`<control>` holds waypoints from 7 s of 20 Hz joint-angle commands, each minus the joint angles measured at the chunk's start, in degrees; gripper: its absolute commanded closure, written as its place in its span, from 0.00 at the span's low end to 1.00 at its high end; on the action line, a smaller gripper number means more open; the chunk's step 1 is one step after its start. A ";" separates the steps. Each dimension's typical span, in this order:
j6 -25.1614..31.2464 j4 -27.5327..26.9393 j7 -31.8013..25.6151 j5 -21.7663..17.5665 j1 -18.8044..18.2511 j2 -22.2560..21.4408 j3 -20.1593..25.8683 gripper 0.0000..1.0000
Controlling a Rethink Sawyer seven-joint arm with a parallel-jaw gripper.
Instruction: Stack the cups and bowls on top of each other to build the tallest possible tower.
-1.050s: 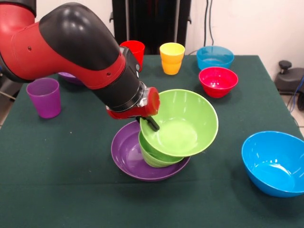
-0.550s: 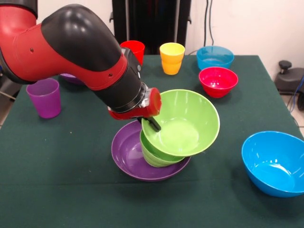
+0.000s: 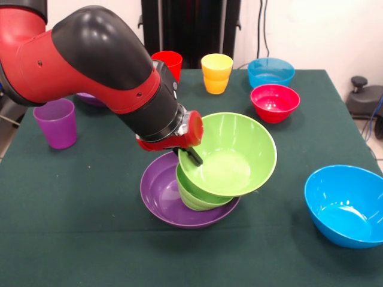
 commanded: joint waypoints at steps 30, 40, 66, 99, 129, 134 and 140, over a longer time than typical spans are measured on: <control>1.10 -0.59 -16.47 -4.78 0.27 -0.11 0.85 1.00; 2.61 -0.45 -16.17 -4.25 0.27 -1.36 0.99 1.00; 2.31 0.08 -15.97 -4.34 0.24 -1.45 1.06 1.00; 9.18 -5.96 -21.31 -4.97 -1.75 0.23 2.00 1.00; 6.00 -3.61 -19.60 -6.44 -1.58 -0.18 2.15 0.00; 5.37 -2.47 -18.88 -6.58 -1.58 -0.78 2.05 0.00; 4.15 -0.16 -16.38 -6.47 -1.18 -2.05 1.77 0.00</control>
